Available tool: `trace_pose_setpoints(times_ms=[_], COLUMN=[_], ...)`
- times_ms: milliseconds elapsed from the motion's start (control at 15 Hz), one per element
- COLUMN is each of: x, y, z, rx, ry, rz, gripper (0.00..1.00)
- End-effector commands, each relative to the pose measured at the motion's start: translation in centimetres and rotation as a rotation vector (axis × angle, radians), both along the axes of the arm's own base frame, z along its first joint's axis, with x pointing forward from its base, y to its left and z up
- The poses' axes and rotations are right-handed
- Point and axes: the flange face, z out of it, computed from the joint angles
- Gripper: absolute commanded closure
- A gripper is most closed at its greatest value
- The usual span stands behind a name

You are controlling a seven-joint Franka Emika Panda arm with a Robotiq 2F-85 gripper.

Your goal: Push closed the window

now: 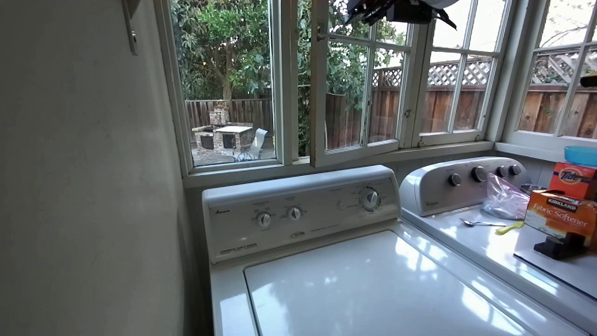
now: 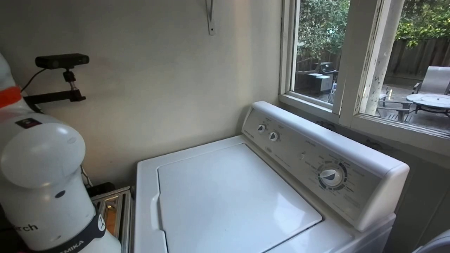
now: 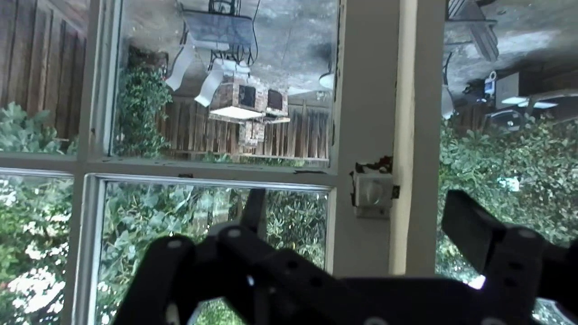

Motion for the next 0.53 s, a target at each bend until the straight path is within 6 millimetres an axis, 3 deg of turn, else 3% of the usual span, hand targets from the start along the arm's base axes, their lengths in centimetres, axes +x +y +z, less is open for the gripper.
trace_pose_setpoints(times_ms=[0, 200, 267, 467], x=[2.5, 3.1, 2.2, 2.8], y=[1.2, 2.1, 1.7, 2.4], z=[2.4, 4.0, 3.2, 3.8], rx=[0.028, 0.053, 0.037, 0.037], ry=[0.109, 0.154, 0.123, 0.130], rz=[-0.035, -0.031, -0.013, -0.021], gripper=[0.00, 0.00, 0.00, 0.00])
